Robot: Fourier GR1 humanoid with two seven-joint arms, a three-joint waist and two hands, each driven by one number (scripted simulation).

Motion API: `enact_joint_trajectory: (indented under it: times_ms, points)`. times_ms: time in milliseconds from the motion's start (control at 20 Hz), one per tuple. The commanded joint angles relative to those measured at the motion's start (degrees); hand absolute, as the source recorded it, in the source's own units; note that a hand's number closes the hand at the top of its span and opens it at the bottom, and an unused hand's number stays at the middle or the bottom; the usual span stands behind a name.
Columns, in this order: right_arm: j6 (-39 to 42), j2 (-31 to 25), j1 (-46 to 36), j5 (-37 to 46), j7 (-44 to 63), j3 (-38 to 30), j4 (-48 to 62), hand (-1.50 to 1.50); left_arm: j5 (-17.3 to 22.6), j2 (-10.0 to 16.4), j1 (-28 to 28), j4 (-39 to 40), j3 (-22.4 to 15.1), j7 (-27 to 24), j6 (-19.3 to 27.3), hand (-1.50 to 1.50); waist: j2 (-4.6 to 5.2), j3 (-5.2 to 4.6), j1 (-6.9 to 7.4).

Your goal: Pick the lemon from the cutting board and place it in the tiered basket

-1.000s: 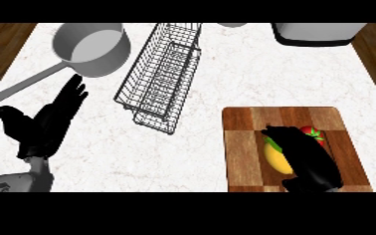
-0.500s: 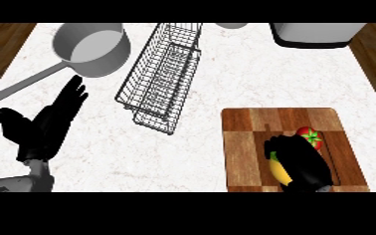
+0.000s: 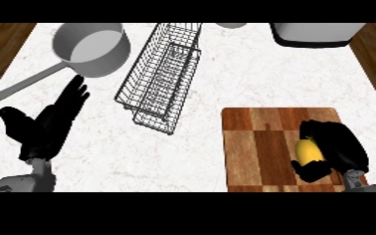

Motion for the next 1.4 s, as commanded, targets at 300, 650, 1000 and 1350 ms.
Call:
enact_joint_trajectory:
  times_ms: [300,650,1000,1350]
  points:
    - [-11.52,6.61,-2.22,-11.32,-2.72,-9.66,-13.72,1.5,-0.99,-0.2,-0.78,-0.49,0.26,1.42,0.95,0.0,0.0,0.59,-1.34]
    - [-4.85,8.36,-4.55,-19.78,1.93,-10.47,-31.33,1.5,-1.09,-0.47,-1.75,3.15,1.07,-1.42,-0.28,0.0,0.22,0.47,-0.92]
    - [3.86,13.78,-16.58,-17.57,18.08,-2.04,-36.01,1.5,-0.04,-0.22,1.02,2.25,2.0,-2.29,-2.84,0.0,0.37,0.47,0.36]
    - [5.85,23.61,-35.26,-11.28,31.03,5.84,-27.31,1.5,-1.54,-1.37,2.63,-2.35,0.56,-0.73,-1.84,0.0,0.35,0.47,0.84]
